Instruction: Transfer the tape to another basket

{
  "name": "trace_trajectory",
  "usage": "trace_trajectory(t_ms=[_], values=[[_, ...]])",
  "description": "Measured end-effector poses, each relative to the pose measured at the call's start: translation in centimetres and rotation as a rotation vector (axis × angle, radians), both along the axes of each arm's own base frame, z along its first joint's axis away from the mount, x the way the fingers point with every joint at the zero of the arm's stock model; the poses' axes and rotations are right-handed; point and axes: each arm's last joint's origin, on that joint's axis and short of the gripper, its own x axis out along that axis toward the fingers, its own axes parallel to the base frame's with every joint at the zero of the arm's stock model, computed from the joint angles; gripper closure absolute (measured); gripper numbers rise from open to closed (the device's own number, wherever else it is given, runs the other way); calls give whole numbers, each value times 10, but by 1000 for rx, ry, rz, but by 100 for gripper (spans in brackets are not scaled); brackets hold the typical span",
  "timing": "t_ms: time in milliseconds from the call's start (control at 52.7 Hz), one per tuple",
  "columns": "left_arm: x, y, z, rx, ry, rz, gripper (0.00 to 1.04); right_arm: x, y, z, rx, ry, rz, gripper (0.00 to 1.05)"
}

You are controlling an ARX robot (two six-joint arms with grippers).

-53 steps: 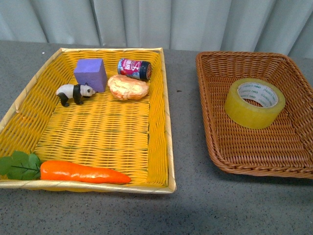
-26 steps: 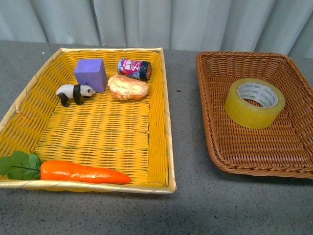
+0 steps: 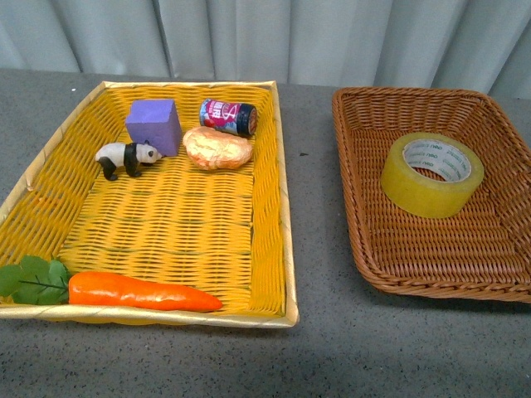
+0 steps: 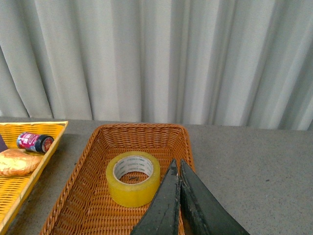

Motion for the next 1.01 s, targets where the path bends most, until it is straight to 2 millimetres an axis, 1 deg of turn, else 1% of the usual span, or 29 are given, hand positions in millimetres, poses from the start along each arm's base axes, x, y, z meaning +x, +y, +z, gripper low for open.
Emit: trace_trajectory(t_ms=[190, 266, 322, 379, 417, 531, 569, 683, 702, 721, 759, 835, 873, 892, 949, 967, 1005], values=[[-4, 0, 0, 0, 1, 0, 101, -5, 0, 0, 0, -1, 0, 104], [-12, 0, -5, 0, 35, 0, 101, -6, 0, 0, 0, -2, 0, 104], [-15, 0, -4, 0, 11, 0, 101, -8, 0, -1, 0, 1, 0, 104], [-16, 0, -3, 0, 6, 0, 101, -15, 0, -5, 0, 35, 3, 104], [-16, 0, -3, 0, 8, 1, 101, -17, 0, -3, 0, 8, 2, 104], [-16, 0, -3, -1, 7, 0, 100, -18, 0, -3, 0, 6, 1, 104], [-16, 0, -3, 0, 7, 0, 93, -18, 0, -3, -1, 6, 2, 103], [-16, 0, -3, 0, 7, 0, 73, -18, 0, -3, 0, 6, 1, 85], [-16, 0, -3, 0, 7, 0, 72, -18, 0, -3, 0, 6, 2, 81], [-16, 0, -3, 0, 7, 0, 68, -18, 0, -3, 0, 6, 2, 80], [-16, 0, -3, 0, 7, 0, 61, -18, 0, -3, 0, 6, 2, 73], [-16, 0, -3, 0, 7, 0, 41, -18, 0, -3, 0, 6, 1, 53], [-16, 0, -3, 0, 7, 0, 36, -18, 0, -3, 0, 6, 1, 46], [-16, 0, -3, 0, 7, 0, 32, -18, 0, -3, 0, 6, 1, 44], [-16, 0, -3, 0, 7, 0, 22, -18, 0, -3, 0, 6, 1, 33], [-16, 0, -3, 0, 7, 0, 20, -18, 0, -3, 0, 6, 1, 30], [-16, 0, -3, 0, 7, 0, 12, -18, 0, -3, 0, 6, 1, 24]])
